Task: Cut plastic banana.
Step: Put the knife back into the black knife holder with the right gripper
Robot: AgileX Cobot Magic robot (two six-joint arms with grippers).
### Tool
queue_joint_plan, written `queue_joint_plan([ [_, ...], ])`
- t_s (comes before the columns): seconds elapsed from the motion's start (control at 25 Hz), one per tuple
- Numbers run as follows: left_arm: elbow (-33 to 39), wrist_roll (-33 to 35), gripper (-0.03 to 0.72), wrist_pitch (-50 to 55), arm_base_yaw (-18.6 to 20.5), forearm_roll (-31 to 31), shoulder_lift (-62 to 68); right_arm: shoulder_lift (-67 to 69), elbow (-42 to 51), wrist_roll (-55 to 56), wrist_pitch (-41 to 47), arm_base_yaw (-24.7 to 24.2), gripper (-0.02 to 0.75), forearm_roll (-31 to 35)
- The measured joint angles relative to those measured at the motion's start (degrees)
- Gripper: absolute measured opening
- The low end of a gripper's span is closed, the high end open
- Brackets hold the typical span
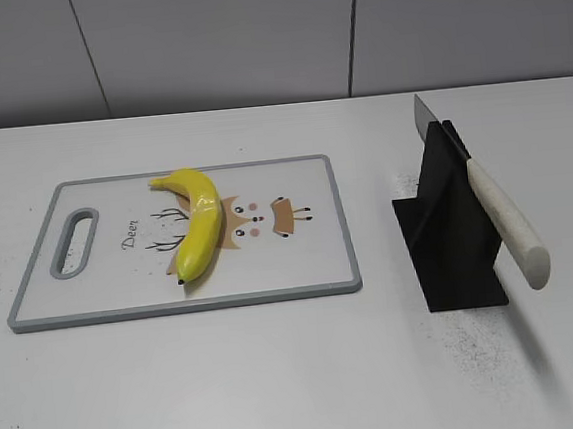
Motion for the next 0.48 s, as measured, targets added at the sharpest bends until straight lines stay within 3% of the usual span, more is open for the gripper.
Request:
queue_joint_plan([
  [0.24,0.00,0.00,0.481,0.00,1.69,-0.05,0.00,0.00,0.00,0.00,0.00,-9.99,0.580,0.00],
  [0.48,0.00,0.00,0.480,0.00,1.69,-0.06,0.00,0.00,0.00,0.00,0.00,-12.08,0.580,0.00],
])
